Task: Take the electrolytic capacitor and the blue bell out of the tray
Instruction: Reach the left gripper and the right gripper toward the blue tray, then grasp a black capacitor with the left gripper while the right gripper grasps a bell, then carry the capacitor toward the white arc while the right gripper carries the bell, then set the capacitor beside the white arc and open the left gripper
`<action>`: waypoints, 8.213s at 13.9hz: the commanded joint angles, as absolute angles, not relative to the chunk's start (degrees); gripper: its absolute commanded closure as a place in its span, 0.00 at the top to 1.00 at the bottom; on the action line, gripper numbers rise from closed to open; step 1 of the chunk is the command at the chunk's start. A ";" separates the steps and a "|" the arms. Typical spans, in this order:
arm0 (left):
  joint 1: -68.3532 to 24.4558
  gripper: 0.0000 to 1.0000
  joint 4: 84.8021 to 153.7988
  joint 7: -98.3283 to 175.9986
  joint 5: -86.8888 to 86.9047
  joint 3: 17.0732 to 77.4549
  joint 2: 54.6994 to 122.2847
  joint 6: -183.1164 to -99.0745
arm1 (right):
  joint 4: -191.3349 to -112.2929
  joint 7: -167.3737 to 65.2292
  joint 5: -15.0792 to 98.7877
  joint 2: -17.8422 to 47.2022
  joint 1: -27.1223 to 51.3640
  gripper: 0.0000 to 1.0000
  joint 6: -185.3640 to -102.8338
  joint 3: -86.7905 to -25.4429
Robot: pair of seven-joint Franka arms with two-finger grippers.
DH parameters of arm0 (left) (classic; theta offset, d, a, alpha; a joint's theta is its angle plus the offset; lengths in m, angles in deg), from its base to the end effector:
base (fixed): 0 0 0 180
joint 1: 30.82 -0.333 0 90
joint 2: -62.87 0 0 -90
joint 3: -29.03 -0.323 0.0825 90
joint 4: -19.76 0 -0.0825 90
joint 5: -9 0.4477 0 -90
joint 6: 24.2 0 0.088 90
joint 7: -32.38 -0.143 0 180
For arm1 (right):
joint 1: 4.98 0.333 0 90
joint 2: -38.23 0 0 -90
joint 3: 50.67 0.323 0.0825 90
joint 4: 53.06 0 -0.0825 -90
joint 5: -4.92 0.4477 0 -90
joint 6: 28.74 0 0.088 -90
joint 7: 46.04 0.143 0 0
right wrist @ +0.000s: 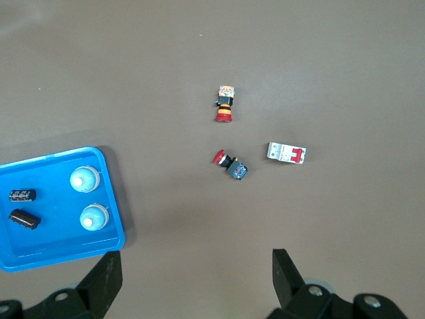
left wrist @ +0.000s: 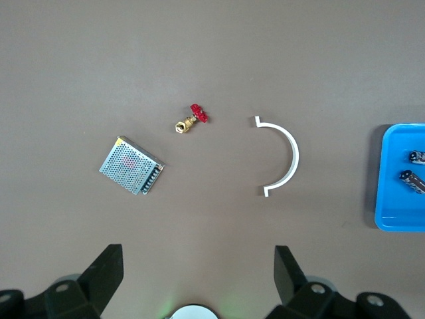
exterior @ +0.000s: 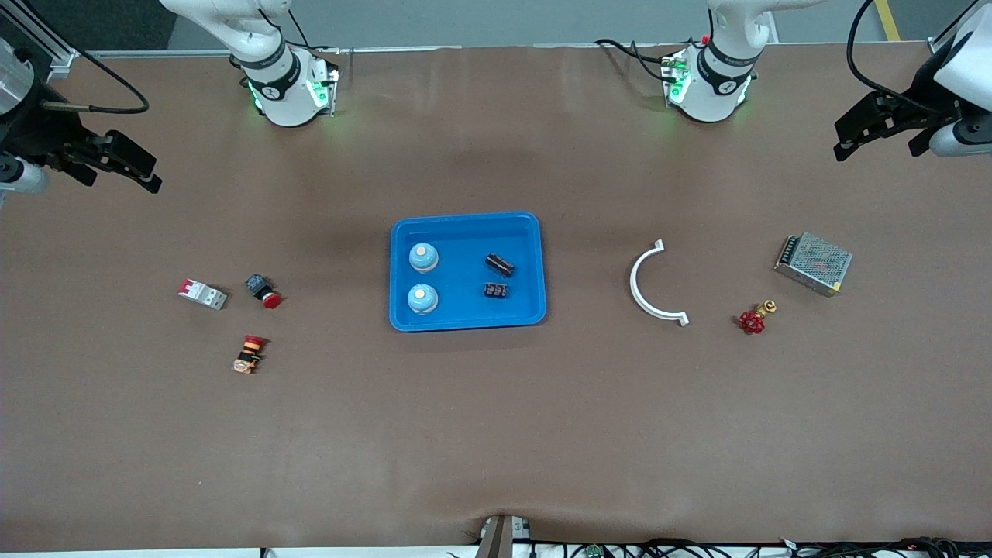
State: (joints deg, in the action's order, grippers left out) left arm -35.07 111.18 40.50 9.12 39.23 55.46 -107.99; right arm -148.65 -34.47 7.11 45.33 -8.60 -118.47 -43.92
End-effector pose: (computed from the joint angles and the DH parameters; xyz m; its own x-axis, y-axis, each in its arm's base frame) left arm 0.5612 -0.0646 0.6482 0.9992 0.0396 -0.0023 0.0396 -0.9989 -0.0255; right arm 0.5773 0.0407 0.6164 0.9890 -0.1471 0.0156 -0.1467 -0.9888 -0.0274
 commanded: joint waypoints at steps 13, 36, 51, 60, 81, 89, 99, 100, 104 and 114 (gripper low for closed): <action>-34.51 1.00 115.54 63.69 6.29 48.08 68.58 -114.25 | -170.53 -31.65 8.17 45.35 -8.23 1.00 -143.04 -44.08; -2.70 0.82 115.04 139.52 19.02 51.17 103.91 -160.78 | -160.72 12.23 5.54 11.25 15.15 1.00 -165.32 -44.16; -0.59 0.00 115.13 139.17 20.50 48.81 105.77 -163.16 | -154.13 14.16 4.39 1.76 16.91 1.00 -168.30 -44.16; -10.41 0.00 115.65 125.14 22.80 49.33 88.72 -137.61 | -154.22 19.34 4.48 1.85 21.30 1.00 -166.30 -44.16; -31.61 0.00 135.60 111.93 23.24 49.24 91.26 -150.84 | -155.01 19.70 2.90 0.79 21.39 0.39 -166.20 -44.25; -31.62 1.00 134.99 112.71 23.59 49.15 92.05 -150.76 | -146.25 19.09 4.04 1.06 19.64 0.00 -155.35 -44.08; -22.31 1.00 117.95 126.32 21.84 50.82 92.48 -138.54 | -136.55 -11.27 4.39 3.16 5.51 0.00 -132.90 -43.90; -20.38 1.00 116.02 128.51 20.53 50.82 93.62 -138.72 | -136.55 -17.07 4.39 3.51 3.13 0.00 -132.02 -43.99; -13.35 1.00 109.95 139.93 19.89 50.74 100.12 -142.92 | -136.73 -38.08 3.43 3.34 -5.84 0.00 -132.71 -44.16; -4.64 0.91 106.69 153.67 20.07 50.12 107.51 -159.72 | -141.82 -64.30 0.09 1.24 -16.66 0.00 -147.21 -44.25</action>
